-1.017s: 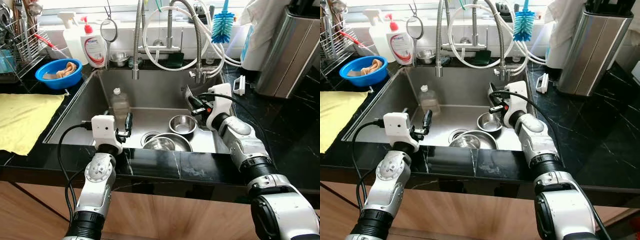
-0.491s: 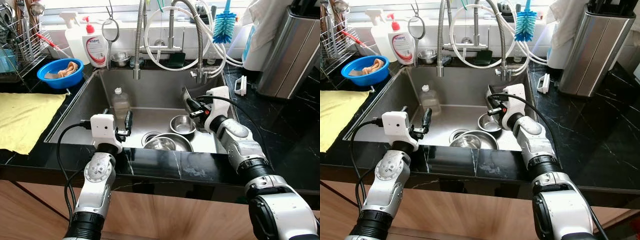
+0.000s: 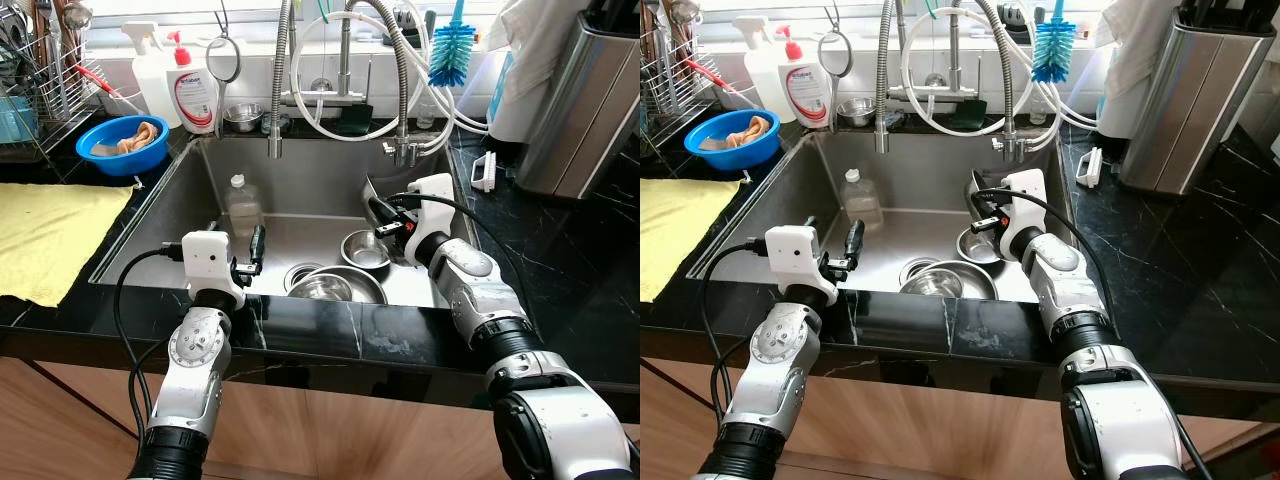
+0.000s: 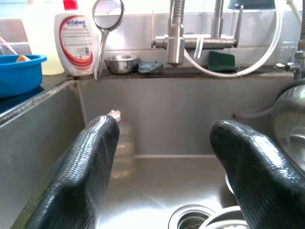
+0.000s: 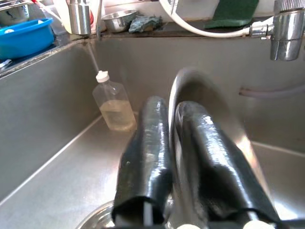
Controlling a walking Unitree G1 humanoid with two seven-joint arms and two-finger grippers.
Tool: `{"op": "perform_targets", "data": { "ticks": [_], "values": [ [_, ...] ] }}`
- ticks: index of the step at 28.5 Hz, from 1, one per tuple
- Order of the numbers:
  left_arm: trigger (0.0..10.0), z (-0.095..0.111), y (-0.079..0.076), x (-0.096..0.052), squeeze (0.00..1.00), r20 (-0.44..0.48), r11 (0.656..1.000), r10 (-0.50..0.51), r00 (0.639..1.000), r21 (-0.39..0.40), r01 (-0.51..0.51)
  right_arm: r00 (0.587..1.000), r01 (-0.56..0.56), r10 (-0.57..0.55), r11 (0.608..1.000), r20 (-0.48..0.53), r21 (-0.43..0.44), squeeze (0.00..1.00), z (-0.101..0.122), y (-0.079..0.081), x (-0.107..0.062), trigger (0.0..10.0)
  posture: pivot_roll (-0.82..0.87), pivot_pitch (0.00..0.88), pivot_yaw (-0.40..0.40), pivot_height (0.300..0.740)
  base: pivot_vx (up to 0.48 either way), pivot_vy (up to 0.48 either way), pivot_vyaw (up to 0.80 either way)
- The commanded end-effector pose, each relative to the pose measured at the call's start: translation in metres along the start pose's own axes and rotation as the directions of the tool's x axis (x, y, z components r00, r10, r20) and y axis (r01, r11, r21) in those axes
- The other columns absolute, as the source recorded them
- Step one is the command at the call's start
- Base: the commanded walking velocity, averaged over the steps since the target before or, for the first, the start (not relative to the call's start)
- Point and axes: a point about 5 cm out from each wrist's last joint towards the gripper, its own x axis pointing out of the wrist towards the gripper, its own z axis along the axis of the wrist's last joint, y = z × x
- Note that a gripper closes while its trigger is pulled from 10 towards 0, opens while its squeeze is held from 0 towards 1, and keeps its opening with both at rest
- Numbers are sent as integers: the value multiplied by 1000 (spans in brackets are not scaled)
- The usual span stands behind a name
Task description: Kitchen organization
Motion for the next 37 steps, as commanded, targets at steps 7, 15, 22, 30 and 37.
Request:
{"op": "perform_targets", "data": {
  "ticks": [7,15,22,30,37],
  "values": [
    [10000,5,2,0,0,7,1000,-7,1000,19,7,1000,-17,17,1000,10,-20,196,0,6,1,10000,-58,0,51,740,0,0,0],
    [10000,13,6,0,0,63,998,38,997,55,-41,983,25,-8,995,181,-95,0,25,11,-4,10000,-58,0,52,740,0,0,0],
    [10000,31,5,3,0,147,993,24,989,110,-40,946,88,-45,988,320,-123,0,38,16,-29,10000,-74,0,56,740,0,0,0],
    [10000,38,12,5,0,162,991,38,986,124,-58,927,108,-56,986,371,-123,0,38,30,-55,10000,-95,0,64,740,0,0,0],
    [10000,35,11,-3,0,147,989,39,988,133,-59,904,165,-102,979,414,-120,0,48,31,-66,10000,-92,0,76,740,0,0,563]
  ]
}}
